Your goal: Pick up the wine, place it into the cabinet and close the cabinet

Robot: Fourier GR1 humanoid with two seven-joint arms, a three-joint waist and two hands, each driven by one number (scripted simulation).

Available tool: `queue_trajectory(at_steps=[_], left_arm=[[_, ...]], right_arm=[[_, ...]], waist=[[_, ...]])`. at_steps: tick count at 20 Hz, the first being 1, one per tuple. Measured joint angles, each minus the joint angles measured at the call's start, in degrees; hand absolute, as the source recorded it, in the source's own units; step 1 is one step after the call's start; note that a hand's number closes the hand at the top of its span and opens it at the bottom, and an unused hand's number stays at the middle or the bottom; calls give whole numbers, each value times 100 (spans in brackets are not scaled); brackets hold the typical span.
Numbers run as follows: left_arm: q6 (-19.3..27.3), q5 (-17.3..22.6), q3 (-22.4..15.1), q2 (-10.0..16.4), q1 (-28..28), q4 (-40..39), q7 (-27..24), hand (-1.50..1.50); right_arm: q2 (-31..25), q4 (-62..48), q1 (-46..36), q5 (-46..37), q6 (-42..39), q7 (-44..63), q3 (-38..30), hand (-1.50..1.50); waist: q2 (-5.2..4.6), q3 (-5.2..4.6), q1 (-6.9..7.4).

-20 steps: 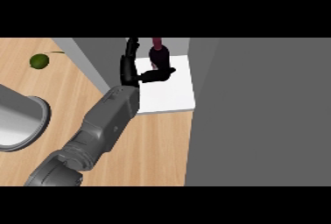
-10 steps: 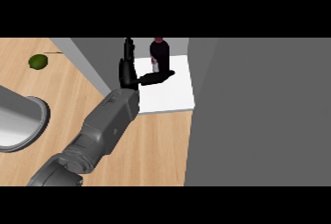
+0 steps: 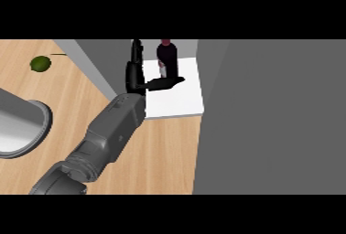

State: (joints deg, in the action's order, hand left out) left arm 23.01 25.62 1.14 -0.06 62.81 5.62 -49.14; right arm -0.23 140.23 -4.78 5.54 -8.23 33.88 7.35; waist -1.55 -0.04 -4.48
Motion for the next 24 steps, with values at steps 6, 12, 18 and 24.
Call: queue_trajectory(at_steps=[6,12,18,24], left_arm=[[-363,-57,-74,-3,-16,-8,17,-150],[-571,86,-95,1,-59,52,25,-150],[-785,382,-209,-3,-174,206,-56,-150],[-826,838,-687,2,-427,596,58,-150]], right_arm=[[-4,-6,3,-36,27,22,73,-150],[-26,-48,-43,9,6,13,37,-150],[-6,21,9,0,68,68,164,-150],[-72,14,56,-2,75,48,75,-150]], waist=[[9,-4,11],[29,-4,-8],[64,-3,-19],[102,-3,6]])
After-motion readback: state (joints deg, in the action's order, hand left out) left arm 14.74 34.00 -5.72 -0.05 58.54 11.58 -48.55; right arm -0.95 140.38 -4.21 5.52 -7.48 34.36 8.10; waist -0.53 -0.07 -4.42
